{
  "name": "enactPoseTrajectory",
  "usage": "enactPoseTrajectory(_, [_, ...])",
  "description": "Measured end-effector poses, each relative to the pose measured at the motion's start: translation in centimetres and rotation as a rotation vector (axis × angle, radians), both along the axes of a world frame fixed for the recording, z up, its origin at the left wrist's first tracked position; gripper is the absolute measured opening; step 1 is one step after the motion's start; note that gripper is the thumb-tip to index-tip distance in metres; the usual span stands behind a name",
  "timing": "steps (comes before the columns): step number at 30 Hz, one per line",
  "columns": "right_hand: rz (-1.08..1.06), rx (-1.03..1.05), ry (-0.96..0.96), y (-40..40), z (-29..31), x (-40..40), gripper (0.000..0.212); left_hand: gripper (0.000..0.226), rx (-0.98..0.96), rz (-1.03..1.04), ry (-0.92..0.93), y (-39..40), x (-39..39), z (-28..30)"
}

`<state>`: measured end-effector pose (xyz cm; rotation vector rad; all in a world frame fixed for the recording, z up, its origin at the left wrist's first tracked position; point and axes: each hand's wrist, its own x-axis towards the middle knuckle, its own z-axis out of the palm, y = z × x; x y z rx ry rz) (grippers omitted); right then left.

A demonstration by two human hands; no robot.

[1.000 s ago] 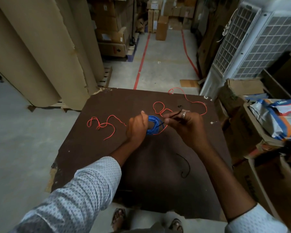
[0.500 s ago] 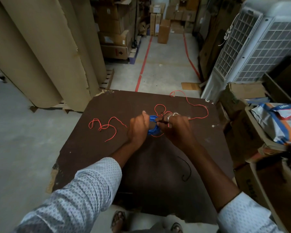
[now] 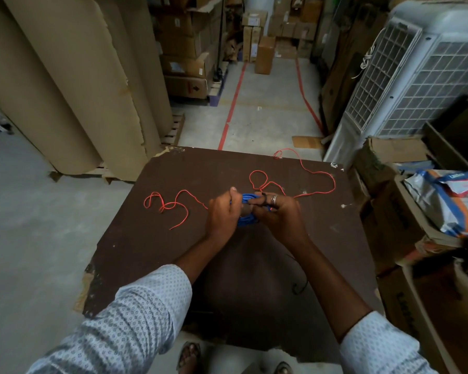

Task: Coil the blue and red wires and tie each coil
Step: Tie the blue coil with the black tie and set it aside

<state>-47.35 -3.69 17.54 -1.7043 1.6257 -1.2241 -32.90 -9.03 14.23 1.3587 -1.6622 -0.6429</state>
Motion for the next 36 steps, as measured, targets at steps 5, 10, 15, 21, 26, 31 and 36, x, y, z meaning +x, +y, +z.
enactPoseTrajectory(5, [-0.010, -0.008, -0.057, 0.1, -0.3, 0.0, 0.026, 0.061, 0.011, 0.025, 0.092, 0.2, 0.1, -0.4])
enactPoseTrajectory(10, [-0.023, -0.094, -0.063, 0.5, -0.5, -0.2, 0.025, 0.056, 0.276, -0.011, 0.138, 0.3, -0.5, 0.9])
enactPoseTrajectory(15, [-0.006, -0.159, -0.008, 0.9, -0.4, -0.2, 0.023, 0.047, 0.387, -0.041, 0.197, 0.2, -0.4, 1.7])
enactPoseTrajectory(21, [0.039, -0.247, 0.091, 1.2, 0.0, 0.1, 0.024, 0.035, 0.413, -0.079, 0.441, 0.6, -0.4, 0.9])
enactPoseTrajectory(26, [0.014, -0.208, 0.072, 1.3, -1.1, 0.2, 0.030, 0.025, 0.401, -0.122, 0.544, 0.5, -0.6, 0.8])
enactPoseTrajectory(31, [-0.058, -0.203, 0.117, 0.6, -0.8, 0.1, 0.010, 0.026, 0.326, -0.073, 0.501, 0.1, -0.4, 0.0])
enactPoseTrajectory(36, [-0.087, -0.056, -0.287, -0.1, 1.4, 0.7, 0.006, 0.024, 0.167, -0.074, 0.337, 0.0, -0.5, 0.1])
